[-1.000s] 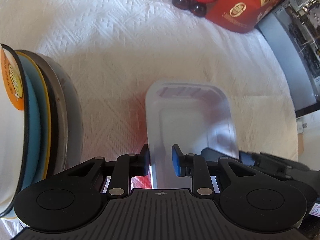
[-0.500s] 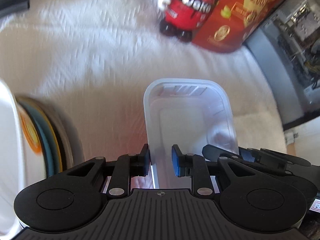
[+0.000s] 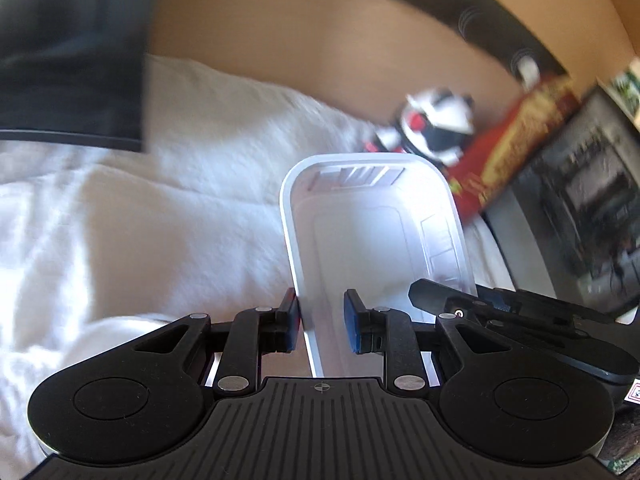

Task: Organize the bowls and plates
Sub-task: 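Lift the tray with both grippers over the bowl stack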

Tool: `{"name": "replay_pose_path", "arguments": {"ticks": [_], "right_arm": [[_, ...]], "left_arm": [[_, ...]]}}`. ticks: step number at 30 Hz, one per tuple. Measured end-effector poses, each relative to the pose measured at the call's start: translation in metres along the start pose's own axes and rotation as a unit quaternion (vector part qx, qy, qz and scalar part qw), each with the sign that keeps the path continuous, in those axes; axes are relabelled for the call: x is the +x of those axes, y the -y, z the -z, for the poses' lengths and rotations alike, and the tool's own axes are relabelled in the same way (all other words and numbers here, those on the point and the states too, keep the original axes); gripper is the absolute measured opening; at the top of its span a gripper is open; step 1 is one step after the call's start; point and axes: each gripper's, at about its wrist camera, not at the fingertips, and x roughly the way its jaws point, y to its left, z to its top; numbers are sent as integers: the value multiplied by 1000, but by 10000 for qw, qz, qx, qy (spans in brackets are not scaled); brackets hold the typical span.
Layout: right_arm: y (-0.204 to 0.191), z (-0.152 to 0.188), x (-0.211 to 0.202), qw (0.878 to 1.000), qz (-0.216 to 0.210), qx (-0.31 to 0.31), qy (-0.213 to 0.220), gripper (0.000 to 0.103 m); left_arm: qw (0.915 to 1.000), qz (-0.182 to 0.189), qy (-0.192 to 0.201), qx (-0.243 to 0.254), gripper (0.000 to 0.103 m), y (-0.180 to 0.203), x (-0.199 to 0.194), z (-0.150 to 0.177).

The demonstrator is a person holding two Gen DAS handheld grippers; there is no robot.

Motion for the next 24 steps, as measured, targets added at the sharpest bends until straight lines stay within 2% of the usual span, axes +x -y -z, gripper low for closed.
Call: {"name": "replay_pose_path", "arguments": {"ticks": [8, 12, 18, 24], "right_arm": [[-91, -9, 22, 9948, -711, -716, -143, 30], [-120, 3, 38, 9903, -884, -984, -431, 31], [-122, 32, 69, 9876, -808, -875, -1021, 31], [-108, 45, 80, 9887, -601, -681, -1191, 31]], "left_arm": [[9962, -265, 257, -786, 26, -76, -72, 17], [9934, -411, 186, -1054, 28, -104, -81, 30], [9908, -511, -128, -1244, 28, -120, -57, 51], [9921, -466, -246, -1143, 27, -119, -40, 55]]}}
